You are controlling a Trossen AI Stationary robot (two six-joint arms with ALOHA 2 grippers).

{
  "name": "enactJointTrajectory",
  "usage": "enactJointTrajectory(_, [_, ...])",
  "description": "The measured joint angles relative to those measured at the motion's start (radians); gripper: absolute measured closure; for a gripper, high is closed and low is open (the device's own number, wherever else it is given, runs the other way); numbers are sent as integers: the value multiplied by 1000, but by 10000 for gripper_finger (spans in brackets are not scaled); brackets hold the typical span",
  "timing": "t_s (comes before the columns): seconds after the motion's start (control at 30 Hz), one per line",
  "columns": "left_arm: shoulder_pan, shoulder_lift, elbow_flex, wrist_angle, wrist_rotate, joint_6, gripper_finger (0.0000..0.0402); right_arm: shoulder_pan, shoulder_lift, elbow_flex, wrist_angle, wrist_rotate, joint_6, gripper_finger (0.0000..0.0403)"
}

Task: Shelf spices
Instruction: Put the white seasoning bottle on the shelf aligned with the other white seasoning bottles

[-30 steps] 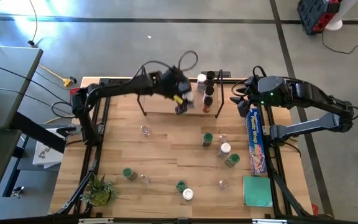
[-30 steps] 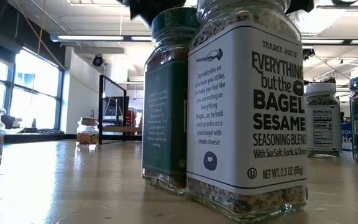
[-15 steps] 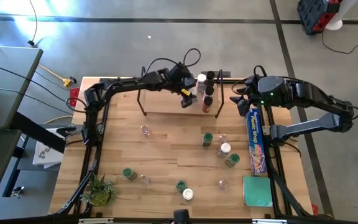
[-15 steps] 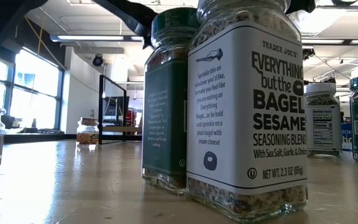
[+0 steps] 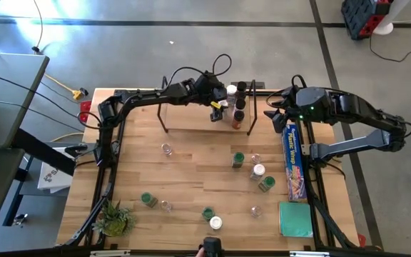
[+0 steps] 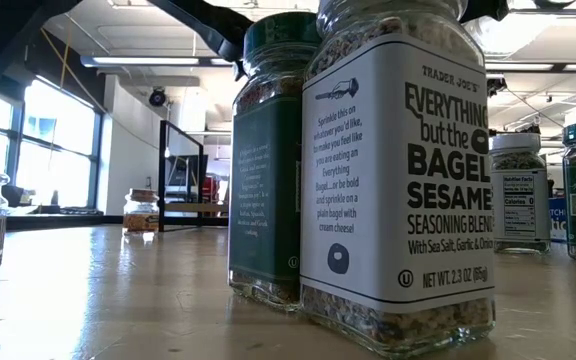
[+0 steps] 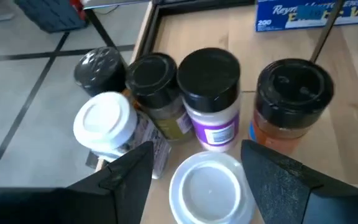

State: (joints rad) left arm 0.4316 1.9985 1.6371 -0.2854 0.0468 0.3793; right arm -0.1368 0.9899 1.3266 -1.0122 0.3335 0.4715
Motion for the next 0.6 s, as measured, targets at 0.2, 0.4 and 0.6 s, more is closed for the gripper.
enactJointTrajectory(0.2, [-13,-94,0,-71,-69,-133,162,0,0,0,0,0,0,160])
enactJointTrajectory(0.4, [-42,-135,-8,-325,-93,-298,180,0,0,0,0,2,-7,160])
enactJointTrajectory(0.6, [-55,-129,-121,-236,-61,-389,277,0,0,0,0,31,-35,160])
